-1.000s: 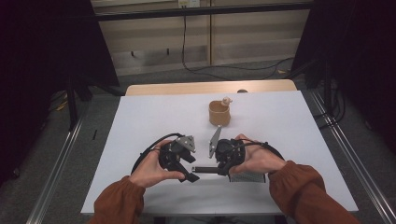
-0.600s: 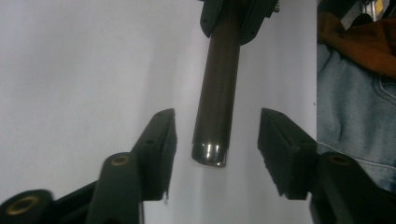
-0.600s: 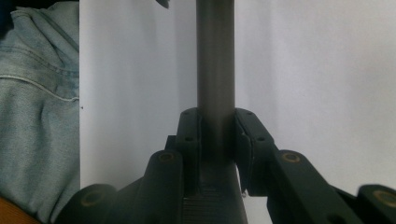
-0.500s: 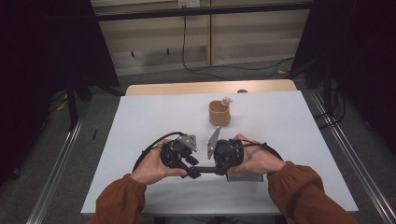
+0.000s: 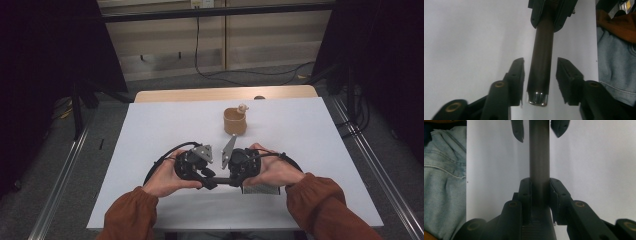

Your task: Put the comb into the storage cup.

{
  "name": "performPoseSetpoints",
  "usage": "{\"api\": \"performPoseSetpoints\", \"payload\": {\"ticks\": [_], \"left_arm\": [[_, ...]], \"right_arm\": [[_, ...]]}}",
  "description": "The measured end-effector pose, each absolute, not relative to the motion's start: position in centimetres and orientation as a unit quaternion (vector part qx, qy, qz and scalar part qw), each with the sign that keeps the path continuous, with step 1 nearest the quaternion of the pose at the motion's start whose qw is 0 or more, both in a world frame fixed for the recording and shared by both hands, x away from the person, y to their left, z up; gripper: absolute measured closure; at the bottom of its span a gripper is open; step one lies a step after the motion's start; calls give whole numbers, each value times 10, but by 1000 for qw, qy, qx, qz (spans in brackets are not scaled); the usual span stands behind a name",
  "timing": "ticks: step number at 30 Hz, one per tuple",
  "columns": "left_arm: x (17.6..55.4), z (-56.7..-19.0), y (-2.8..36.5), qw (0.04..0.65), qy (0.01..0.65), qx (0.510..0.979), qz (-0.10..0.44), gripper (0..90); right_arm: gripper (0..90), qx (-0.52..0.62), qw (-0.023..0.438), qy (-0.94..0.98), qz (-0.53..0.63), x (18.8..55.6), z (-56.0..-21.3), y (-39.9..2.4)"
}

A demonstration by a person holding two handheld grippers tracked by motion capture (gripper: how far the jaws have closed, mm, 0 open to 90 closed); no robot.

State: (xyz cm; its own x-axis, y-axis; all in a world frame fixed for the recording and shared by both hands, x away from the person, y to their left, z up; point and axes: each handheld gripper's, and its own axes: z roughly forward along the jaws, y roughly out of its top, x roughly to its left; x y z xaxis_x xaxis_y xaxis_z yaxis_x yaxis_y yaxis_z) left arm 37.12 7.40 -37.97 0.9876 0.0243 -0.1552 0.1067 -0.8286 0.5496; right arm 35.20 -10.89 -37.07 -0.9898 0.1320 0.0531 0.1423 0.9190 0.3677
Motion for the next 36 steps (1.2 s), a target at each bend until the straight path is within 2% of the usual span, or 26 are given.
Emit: {"api": "performPoseSetpoints", "payload": {"ticks": [19, 28, 32, 34, 36], "left_arm": [[363, -384, 72, 296, 9, 954, -37, 712], [358, -387, 67, 299, 22, 954, -12, 724], [358, -388, 67, 300, 30, 953, -17, 726], [359, -388, 67, 299, 34, 954, -19, 726], [361, -389, 69, 303, 45, 952, -19, 726]], "right_arm": [[723, -56, 9, -979, -196, 353, -372, -111], [707, -42, 1, -979, -198, 357, -373, -117], [702, -42, 8, -979, -197, 360, -375, -118], [688, -44, 8, -979, -199, 360, -375, -118], [632, -45, 5, -978, -201, 361, -375, -118]]}}
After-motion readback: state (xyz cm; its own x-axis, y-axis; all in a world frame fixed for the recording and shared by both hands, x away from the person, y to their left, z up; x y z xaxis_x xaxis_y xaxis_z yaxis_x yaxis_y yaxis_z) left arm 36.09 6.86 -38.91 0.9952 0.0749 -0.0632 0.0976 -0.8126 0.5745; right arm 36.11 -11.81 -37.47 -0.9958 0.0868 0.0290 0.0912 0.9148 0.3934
